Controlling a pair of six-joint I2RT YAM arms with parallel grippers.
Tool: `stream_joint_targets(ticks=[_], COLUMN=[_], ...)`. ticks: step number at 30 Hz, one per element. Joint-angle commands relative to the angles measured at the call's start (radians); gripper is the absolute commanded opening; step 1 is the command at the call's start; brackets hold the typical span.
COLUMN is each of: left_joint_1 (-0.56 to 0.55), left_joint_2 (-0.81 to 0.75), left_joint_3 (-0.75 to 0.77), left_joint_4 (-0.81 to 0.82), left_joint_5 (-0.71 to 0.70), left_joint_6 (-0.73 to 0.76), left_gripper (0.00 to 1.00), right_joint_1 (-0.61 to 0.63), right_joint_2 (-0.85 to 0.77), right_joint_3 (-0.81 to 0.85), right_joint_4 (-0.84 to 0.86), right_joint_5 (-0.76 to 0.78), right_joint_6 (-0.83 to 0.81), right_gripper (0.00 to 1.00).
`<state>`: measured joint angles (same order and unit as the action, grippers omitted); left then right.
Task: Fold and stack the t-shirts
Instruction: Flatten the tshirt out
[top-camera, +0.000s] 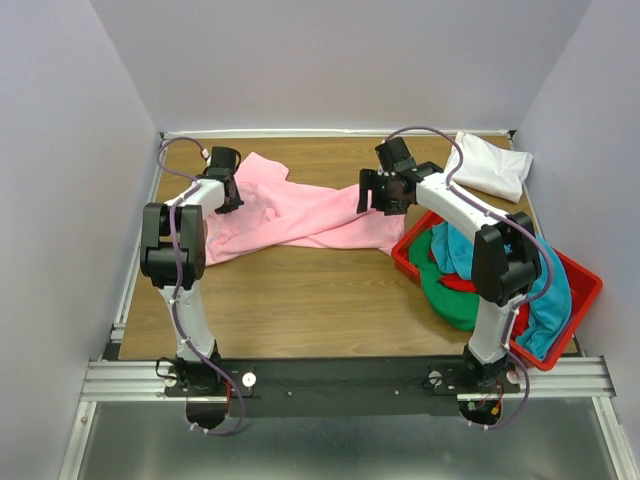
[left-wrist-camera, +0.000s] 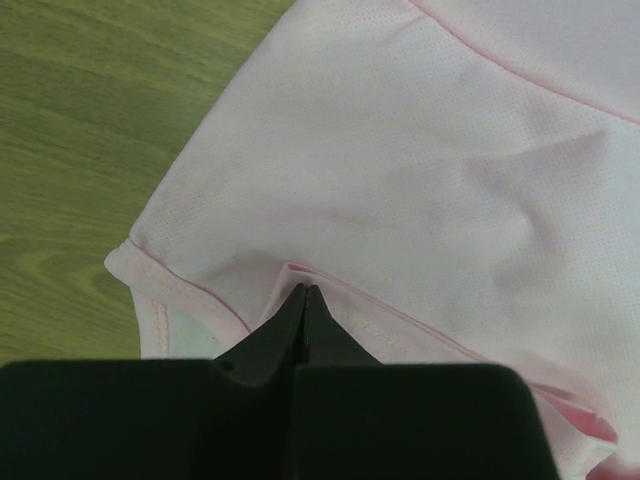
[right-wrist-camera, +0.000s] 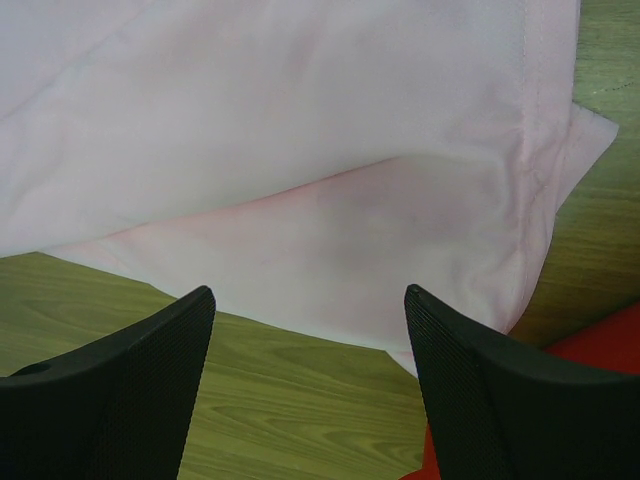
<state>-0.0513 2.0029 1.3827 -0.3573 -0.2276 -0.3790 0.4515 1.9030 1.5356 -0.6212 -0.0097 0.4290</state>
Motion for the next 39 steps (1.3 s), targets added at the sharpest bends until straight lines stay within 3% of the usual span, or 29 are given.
stream_joint_targets(ticks=[1,4,14,18,23,26,28,32,39], left_joint_1=[0.014,0.024,0.027,0.027,0.027,0.027,0.027,0.027,0.028], left_joint_2=[-0.056,-0.059,0.000,0.010,0.019,0.025,0.022,-0.007,-0.117], left_joint_3=[-0.011,-0.011,0.012,0.012,0.010,0.007,0.001,-0.002,0.021], left_joint_4=[0.004,0.004,0.001,0.001,0.003,0.003,0.004,0.003,-0.034], left_joint_5=[-0.032,-0.032,-0.013,-0.004,0.002,0.010,0.013,0.010,-0.006], left_joint_6=[0.002,0.003,0.020,0.020,0.022,0.022,0.022,0.025,0.031], left_gripper=[0.08,0.23,0.26,0.34,0.34,0.28,0.14,0.02,0.00], right_joint_1=[0.003,0.003,0.003,0.003,0.003,0.003,0.003,0.003,0.003], right_joint_2=[-0.022,-0.022,-0.042,-0.051,-0.055,-0.056,-0.059,-0.052,0.036], right_joint_3=[0.008,0.003,-0.028,-0.032,-0.035,-0.038,-0.038,-0.034,0.086], right_joint_4=[0.012,0.012,0.012,0.012,0.012,0.012,0.012,0.012,0.011], right_joint_5=[-0.016,-0.022,-0.021,-0.022,-0.022,-0.019,-0.019,-0.016,0.005], right_joint_6=[0.004,0.007,0.007,0.010,0.011,0.013,0.011,0.005,-0.024], right_gripper=[0.83,0.83,0.83,0.83,0.83,0.83,0.83,0.83,0.83])
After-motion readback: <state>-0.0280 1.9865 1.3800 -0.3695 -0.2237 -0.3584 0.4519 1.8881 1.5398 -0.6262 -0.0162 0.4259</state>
